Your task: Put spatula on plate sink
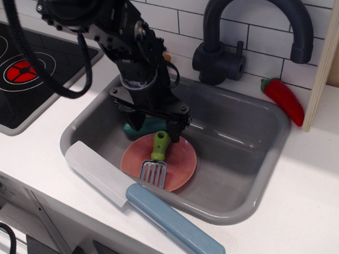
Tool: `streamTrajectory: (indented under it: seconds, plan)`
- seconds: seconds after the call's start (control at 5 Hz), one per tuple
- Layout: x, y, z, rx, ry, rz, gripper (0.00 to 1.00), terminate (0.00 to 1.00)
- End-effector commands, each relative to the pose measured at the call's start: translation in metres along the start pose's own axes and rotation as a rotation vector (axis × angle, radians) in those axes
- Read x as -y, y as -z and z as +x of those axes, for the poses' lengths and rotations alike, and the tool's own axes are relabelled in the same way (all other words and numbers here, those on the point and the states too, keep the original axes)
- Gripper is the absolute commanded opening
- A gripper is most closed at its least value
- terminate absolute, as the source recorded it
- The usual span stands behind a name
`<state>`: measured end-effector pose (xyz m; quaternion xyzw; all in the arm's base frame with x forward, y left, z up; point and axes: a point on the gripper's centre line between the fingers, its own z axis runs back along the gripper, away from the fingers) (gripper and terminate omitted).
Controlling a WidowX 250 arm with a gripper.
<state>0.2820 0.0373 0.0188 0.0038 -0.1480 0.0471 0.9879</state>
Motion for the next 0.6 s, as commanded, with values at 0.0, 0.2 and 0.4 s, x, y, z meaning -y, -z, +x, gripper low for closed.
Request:
streamTrajectory:
  seconds: [0.0,0.2,0.4]
  plan:
    - [0.0138,-0.0461,0.0219,0.048,-0.071,-0.003,1.00,0.00]
    - [0.0138,-0.0461,0.0219,0.048,-0.071,-0.003,1.00,0.00]
    - [0.0138,-0.0461,0.0219,0.048,-0.071,-0.003,1.00,1.00]
